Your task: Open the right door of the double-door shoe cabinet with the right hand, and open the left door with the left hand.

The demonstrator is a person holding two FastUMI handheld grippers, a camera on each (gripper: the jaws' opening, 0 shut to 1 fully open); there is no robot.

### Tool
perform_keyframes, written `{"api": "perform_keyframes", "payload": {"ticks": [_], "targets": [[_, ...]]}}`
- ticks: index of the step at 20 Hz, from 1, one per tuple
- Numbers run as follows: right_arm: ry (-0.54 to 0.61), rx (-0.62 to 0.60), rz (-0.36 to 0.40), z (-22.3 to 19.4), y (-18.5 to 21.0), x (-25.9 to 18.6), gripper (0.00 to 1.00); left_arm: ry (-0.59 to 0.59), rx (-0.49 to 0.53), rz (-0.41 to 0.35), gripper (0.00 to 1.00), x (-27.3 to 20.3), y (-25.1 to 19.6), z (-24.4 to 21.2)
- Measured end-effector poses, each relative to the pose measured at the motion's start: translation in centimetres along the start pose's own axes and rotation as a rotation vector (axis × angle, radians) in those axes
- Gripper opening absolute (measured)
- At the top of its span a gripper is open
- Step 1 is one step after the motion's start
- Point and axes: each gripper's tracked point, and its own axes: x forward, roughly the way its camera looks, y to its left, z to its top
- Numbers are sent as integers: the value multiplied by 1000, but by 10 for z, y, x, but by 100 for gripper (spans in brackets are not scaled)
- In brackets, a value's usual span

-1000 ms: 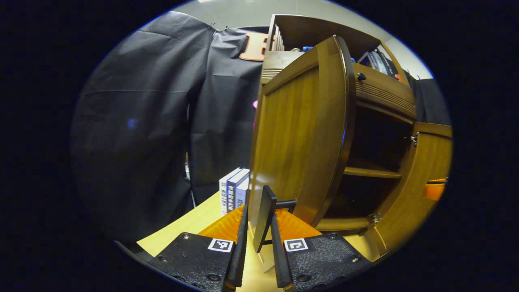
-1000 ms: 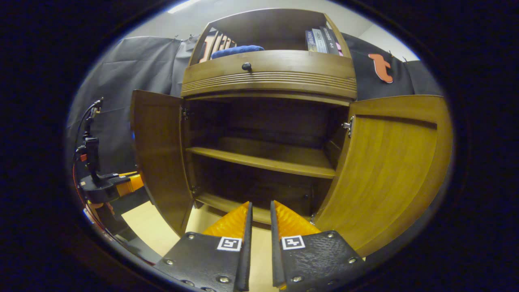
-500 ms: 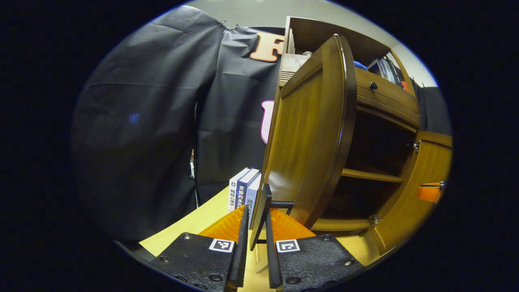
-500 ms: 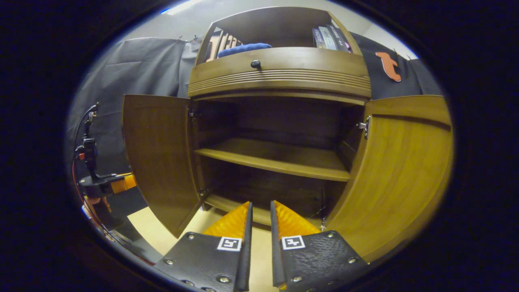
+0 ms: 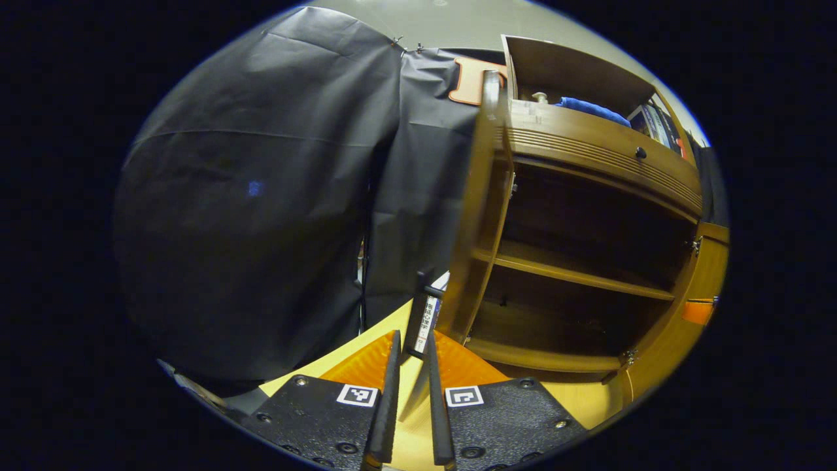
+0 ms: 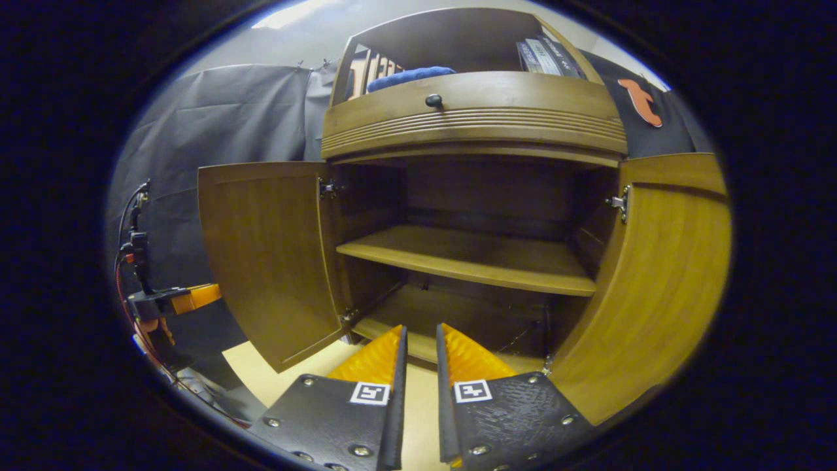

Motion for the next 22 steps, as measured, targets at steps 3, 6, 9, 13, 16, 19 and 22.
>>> {"api": "perform_keyframes", "payload": {"ticks": [3, 6, 9, 13, 16, 19, 22], "targets": [[-4, -8, 13, 4, 2, -1, 22, -8, 3, 8, 24, -3, -5, -1], [-10, -13, 7, 5, 1, -4, 22, -14, 17, -30, 24, -10, -27, 3], [-13, -14, -21, 4, -2, -10, 25, -23, 26, -73, 24, -9, -45, 10], [-21, -6, -71, 0, -20, -28, 22, -40, 33, -137, 20, -10, -75, 23], [-48, 7, -127, 12, -34, -35, 22, -60, 42, -195, 24, -9, -101, 37], [-96, 24, -176, 34, -44, -45, 22, -88, 59, -271, 24, -9, -136, 60], [-154, 48, -205, 60, -48, -57, 22, -110, 68, -349, 24, -12, -174, 83]]}}
